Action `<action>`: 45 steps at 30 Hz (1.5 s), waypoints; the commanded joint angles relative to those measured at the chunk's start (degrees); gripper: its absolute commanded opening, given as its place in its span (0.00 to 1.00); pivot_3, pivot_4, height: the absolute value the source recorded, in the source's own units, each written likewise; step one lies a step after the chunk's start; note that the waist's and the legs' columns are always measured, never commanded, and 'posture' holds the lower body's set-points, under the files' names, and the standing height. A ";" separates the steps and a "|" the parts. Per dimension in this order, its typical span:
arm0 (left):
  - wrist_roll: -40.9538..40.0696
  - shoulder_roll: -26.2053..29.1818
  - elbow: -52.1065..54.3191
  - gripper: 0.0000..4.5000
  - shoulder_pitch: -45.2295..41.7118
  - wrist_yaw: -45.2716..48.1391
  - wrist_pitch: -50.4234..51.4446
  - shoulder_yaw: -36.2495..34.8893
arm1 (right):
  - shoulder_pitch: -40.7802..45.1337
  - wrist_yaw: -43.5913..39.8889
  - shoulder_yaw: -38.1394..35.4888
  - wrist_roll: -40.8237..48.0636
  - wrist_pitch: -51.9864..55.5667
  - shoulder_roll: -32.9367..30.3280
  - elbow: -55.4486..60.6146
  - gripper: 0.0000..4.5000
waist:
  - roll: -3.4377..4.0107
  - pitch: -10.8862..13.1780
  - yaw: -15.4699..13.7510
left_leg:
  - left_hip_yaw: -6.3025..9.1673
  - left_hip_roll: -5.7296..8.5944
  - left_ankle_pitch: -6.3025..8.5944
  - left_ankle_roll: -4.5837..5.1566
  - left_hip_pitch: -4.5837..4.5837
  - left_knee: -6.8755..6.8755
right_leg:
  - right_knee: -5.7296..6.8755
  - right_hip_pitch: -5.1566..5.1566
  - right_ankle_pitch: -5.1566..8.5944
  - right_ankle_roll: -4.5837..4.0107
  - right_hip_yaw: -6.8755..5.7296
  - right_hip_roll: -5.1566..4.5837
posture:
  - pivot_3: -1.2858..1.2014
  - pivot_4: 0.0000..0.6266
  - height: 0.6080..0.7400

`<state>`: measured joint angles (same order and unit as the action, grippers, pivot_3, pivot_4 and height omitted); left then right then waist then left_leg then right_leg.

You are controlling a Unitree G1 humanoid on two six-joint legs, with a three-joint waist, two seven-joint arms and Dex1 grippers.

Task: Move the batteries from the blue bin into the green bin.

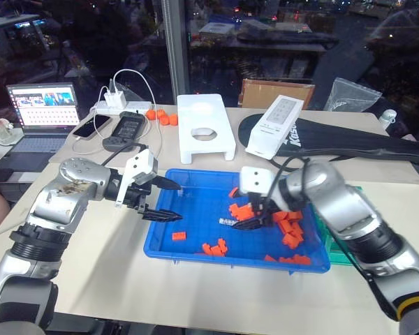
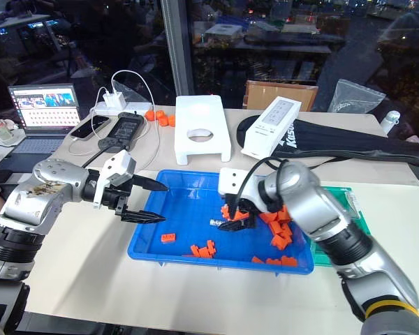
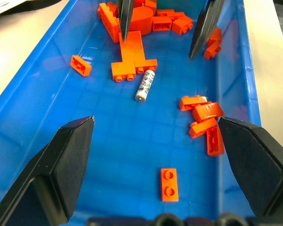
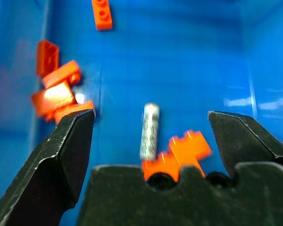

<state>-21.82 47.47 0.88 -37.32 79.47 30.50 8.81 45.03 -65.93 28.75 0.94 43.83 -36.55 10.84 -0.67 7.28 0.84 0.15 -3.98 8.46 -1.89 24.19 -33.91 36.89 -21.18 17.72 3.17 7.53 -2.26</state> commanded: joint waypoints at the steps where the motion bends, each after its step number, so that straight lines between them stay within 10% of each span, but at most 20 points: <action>1: -0.27 0.82 1.39 1.00 -0.42 -0.07 -0.01 -1.13 | 0.49 2.30 -0.17 -1.68 -2.59 0.72 -2.58 0.99 | 0.00 0.00 -0.05 | 0.00 0.00 0.00 0.00 0.02 0.00 | 0.00 -0.02 0.00 0.00 0.00 0.00 | 0.52 0.24 0.93; 16: -0.05 0.92 1.79 1.00 0.36 -0.12 -0.24 -1.04 | -1.08 2.03 6.37 -6.48 -10.46 3.59 -9.43 0.99 | 0.00 0.00 0.17 | 0.01 -0.01 0.00 0.00 -0.01 0.03 | 0.02 -0.02 0.00 0.00 -0.01 0.01 | 0.52 0.24 0.93; 29: -0.77 0.15 1.79 1.00 0.06 0.20 0.13 -0.92 | -1.28 0.45 1.80 -5.12 -12.28 2.03 -6.85 0.06 | 0.00 0.00 0.14 | 0.01 -0.01 0.00 0.00 -0.03 0.03 | 0.03 0.01 0.00 0.00 -0.02 0.00 | 0.52 0.24 0.93; 45: -13.73 -11.37 -0.87 1.00 -10.38 -1.73 5.04 -7.14 | -16.13 2.77 -30.90 4.07 5.16 -25.81 4.95 0.05 | -0.02 0.00 -0.32 | 0.05 0.06 0.01 0.01 0.05 0.04 | -0.16 0.10 0.00 -0.01 -0.19 -0.14 | 0.52 0.24 0.93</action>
<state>-32.97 36.77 -0.57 -45.62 78.66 34.51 3.83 30.93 -64.04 0.97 4.26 48.35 -60.96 14.53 -0.69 7.29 0.52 0.20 -3.93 8.47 -1.87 24.21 -33.86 36.73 -21.06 17.74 3.19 7.36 -2.40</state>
